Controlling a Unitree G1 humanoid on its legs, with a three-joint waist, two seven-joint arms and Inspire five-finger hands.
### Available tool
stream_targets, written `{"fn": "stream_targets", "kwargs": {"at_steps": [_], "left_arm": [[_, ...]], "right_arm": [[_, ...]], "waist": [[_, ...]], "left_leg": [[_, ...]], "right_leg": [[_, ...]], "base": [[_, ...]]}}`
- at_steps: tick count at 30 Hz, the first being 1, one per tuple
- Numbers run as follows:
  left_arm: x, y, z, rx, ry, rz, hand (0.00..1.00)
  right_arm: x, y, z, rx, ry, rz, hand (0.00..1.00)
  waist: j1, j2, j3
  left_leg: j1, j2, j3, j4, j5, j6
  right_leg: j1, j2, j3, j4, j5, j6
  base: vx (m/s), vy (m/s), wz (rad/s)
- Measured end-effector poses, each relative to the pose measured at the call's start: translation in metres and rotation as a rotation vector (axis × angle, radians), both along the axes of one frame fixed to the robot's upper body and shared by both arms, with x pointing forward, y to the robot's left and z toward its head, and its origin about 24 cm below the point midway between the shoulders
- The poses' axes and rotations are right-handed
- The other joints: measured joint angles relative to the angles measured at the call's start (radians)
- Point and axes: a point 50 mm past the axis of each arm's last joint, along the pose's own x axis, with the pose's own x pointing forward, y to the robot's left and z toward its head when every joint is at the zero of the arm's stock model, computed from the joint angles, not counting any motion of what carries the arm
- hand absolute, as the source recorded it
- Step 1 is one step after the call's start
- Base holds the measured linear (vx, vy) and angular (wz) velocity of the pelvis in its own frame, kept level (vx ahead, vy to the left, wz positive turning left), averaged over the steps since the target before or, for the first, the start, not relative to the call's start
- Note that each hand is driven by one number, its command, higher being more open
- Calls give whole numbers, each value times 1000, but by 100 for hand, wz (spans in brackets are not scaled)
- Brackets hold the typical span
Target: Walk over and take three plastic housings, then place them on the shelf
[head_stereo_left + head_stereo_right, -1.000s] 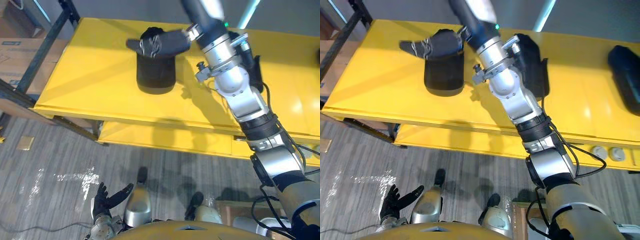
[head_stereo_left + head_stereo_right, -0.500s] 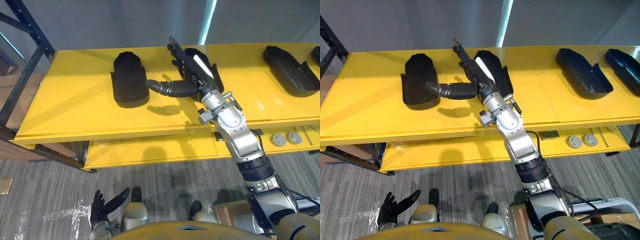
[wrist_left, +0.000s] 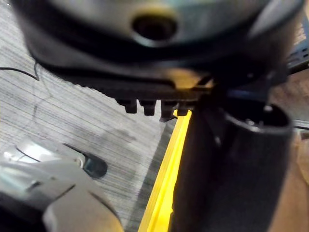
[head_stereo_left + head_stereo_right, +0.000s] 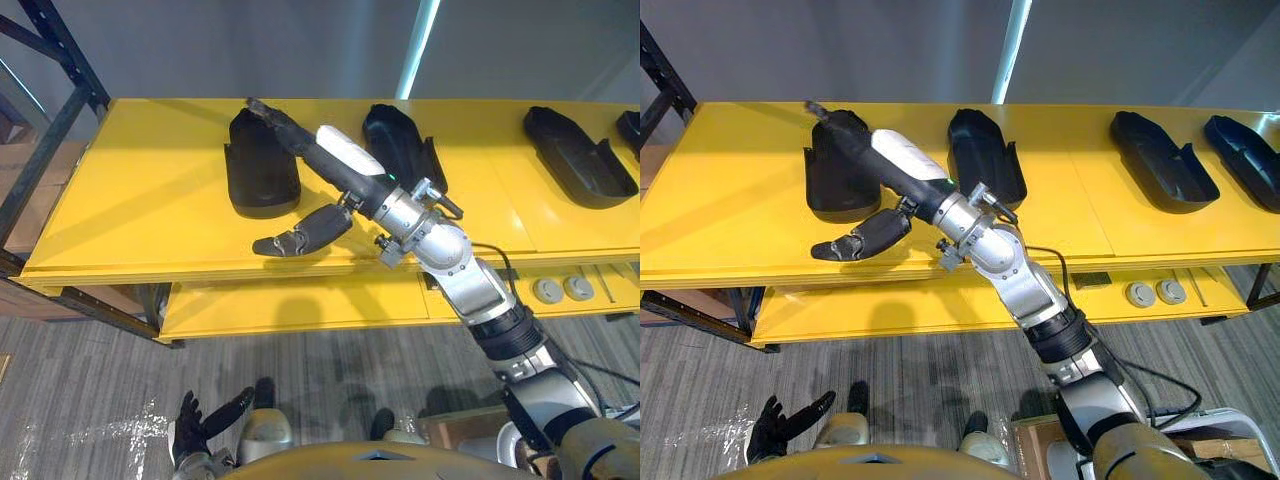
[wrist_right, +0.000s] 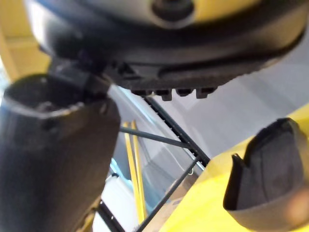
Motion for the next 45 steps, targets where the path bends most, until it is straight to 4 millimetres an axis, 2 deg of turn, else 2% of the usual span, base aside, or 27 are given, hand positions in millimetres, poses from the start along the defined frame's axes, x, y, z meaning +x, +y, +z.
{"fn": "stream_targets", "kwargs": {"at_steps": [2, 5, 7, 10, 12, 20, 26, 30, 38, 45], "left_arm": [[0, 1, 0, 1, 6, -10, 100], [1, 3, 0, -5, 16, -30, 100], [4, 5, 0, -2, 15, -41, 100], [5, 6, 0, -7, 25, -44, 100], [7, 7, 0, -11, 29, -48, 100], [21, 3, 4, -32, 5, -78, 100], [30, 2, 6, -34, -21, -84, 100], [31, -1, 7, -41, -23, -94, 100], [36, -5, 7, -54, -28, -102, 100], [43, -9, 7, -63, -46, -106, 100]], "right_arm": [[-1, 16, 10, -144, -144, 42, 100], [5, 36, 11, -310, -237, 63, 100], [11, 38, 11, -362, -244, 53, 100], [24, 38, 13, -428, -239, 10, 100], [40, 35, 20, -470, -229, -55, 100], [75, 19, 45, -502, -210, -244, 100], [90, 5, 61, -486, -197, -346, 100], [96, -6, 56, -489, -98, -353, 100], [108, -22, 35, -650, 103, -413, 100], [112, -27, 26, -689, 163, -432, 100]], "waist": [[2, -1, 0], [10, -8, 1], [24, -15, 2], [38, -29, 6], [54, -33, 13], [83, -18, 51], [88, -6, 91], [87, -2, 94], [87, 17, 109], [87, 33, 122]], "left_leg": [[-7, 2, -11, 0, 4, -1], [-16, 6, -26, 0, 8, -4], [-31, 7, -44, 0, 13, -5], [-54, 7, -69, 0, 21, -6], [-64, 6, -83, 0, 25, -6], [-78, 1, -127, 1, 34, -5], [-84, -1, -142, 1, 36, -1], [-92, -1, -150, 1, 39, -4], [-87, 0, -146, 3, 41, -4], [-73, 3, -129, 1, 37, 1]], "right_leg": [[0, 3, -9, 0, -1, -2], [0, 9, -23, 0, -4, -6], [-4, 11, -39, 0, -5, -8], [-11, 14, -62, 0, -6, -9], [-12, 15, -75, 1, -6, -10], [3, 15, -118, 1, -10, -12], [3, 14, -134, 14, -15, -13], [0, 15, -142, 15, -17, -14], [1, 15, -139, 19, -20, -16], [-1, 13, -122, 31, -23, -19]], "base": [[-18, -16, 12], [-28, -29, 12], [-32, -24, 24], [-25, -21, 24], [-27, -13, 18], [-21, -10, 16], [-12, -5, 8], [2, -8, 7], [-2, -1, 0], [-18, -3, -7]]}}
